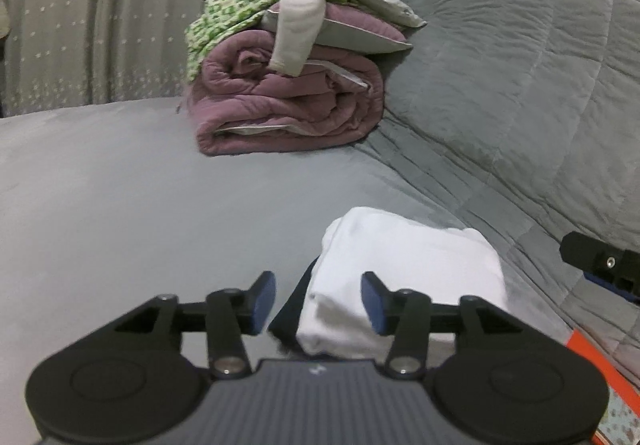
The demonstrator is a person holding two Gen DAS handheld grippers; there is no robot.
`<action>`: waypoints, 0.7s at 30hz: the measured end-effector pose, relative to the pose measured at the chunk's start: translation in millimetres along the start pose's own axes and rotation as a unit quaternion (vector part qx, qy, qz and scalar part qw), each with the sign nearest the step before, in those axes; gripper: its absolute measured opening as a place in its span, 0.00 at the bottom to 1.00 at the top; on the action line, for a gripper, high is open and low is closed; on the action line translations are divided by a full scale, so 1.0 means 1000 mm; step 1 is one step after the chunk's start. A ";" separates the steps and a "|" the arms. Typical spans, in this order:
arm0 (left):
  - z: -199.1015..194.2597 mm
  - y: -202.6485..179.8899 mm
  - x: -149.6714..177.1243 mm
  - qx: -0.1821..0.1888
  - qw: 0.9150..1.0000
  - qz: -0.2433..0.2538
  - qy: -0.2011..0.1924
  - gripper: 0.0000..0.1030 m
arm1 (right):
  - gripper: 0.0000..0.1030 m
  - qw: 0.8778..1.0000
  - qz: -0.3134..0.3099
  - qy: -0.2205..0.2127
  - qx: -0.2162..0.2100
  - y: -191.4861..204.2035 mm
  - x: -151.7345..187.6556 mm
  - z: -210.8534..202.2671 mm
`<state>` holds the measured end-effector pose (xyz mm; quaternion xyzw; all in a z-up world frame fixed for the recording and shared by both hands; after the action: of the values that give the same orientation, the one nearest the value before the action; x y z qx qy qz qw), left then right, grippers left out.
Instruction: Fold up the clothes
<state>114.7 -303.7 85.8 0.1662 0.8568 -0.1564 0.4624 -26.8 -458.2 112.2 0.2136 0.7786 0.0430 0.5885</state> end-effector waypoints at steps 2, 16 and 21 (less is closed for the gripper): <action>-0.019 0.003 0.000 -0.008 1.000 -0.010 0.007 0.66 | 0.62 1.000 0.003 0.009 0.002 0.007 -0.004 -0.013; -0.120 0.000 0.022 -0.044 0.997 0.014 0.061 0.99 | 1.00 0.998 0.031 0.019 0.051 0.047 0.004 -0.093; -0.134 0.004 0.049 -0.069 0.994 0.020 0.077 0.99 | 1.00 0.996 0.045 0.031 0.068 0.053 0.025 -0.100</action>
<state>-7.8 -236.4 114.2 0.1622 0.8951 -0.0745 0.4086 -110.4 -382.0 137.4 0.2867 0.7871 0.0232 0.5456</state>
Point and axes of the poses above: each gripper's, at about its wrist camera, not at the fingertips, and z roughly the way its jaws point, y to its left, x to its underside, the point moved 1 cm from there along z, roughly the way its jaws point, and after that the axes turned 5 degrees about -x, right-handed, at the moved point
